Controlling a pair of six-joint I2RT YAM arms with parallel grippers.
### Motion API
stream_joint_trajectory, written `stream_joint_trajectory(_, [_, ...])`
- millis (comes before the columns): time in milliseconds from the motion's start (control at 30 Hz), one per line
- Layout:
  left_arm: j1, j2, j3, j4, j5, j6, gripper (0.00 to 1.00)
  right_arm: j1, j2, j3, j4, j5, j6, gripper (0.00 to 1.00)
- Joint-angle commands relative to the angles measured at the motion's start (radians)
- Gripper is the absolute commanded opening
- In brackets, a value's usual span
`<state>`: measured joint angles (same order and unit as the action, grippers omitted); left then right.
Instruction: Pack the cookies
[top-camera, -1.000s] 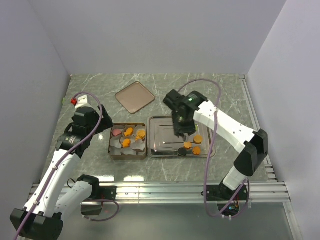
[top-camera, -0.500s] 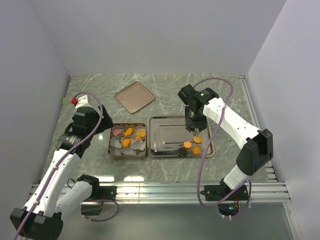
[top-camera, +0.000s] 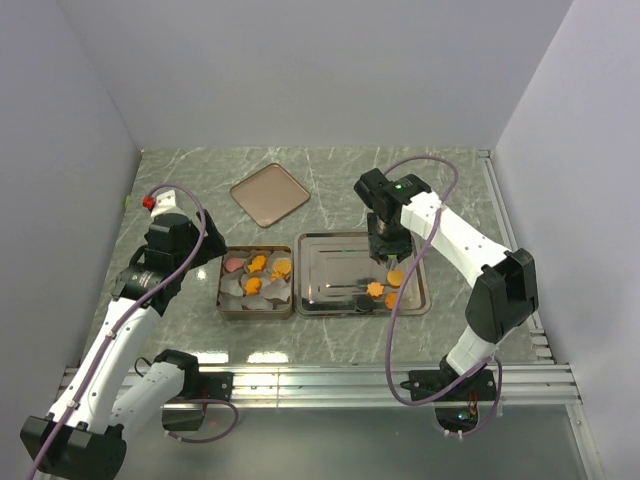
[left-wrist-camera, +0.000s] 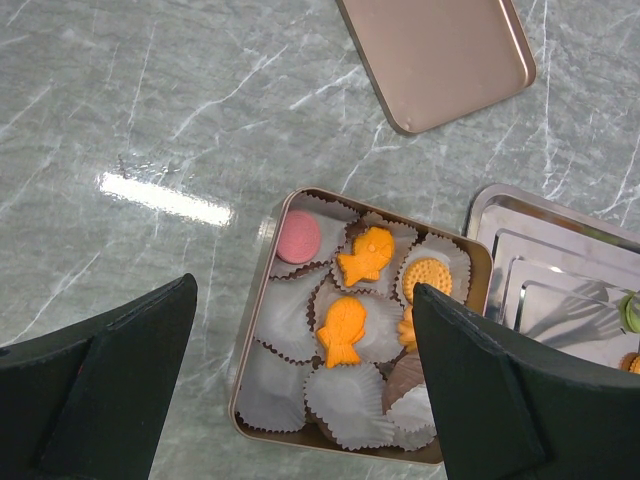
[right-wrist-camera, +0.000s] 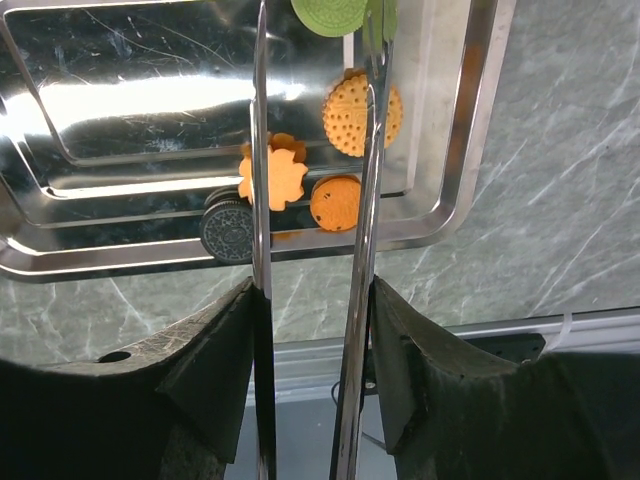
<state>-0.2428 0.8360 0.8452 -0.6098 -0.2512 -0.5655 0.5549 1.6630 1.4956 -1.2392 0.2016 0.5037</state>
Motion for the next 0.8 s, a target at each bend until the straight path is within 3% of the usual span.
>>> stream_joint_trajectory(0, [-0.004, 0.006, 0.009, 0.018, -0.002, -0.004, 0.95, -0.009, 0.0, -0.024, 0.024, 0.019, -0.013, 0.54])
stream_joint_trajectory(400, [-0.004, 0.014, 0.009, 0.016, -0.005, -0.005, 0.95, -0.027, -0.017, -0.097, 0.064, -0.001, -0.033, 0.54])
stream_joint_trajectory(767, [-0.004, 0.017, 0.009, 0.019, 0.0, -0.004, 0.95, -0.032, -0.017, -0.06, 0.04, 0.013, -0.025, 0.54])
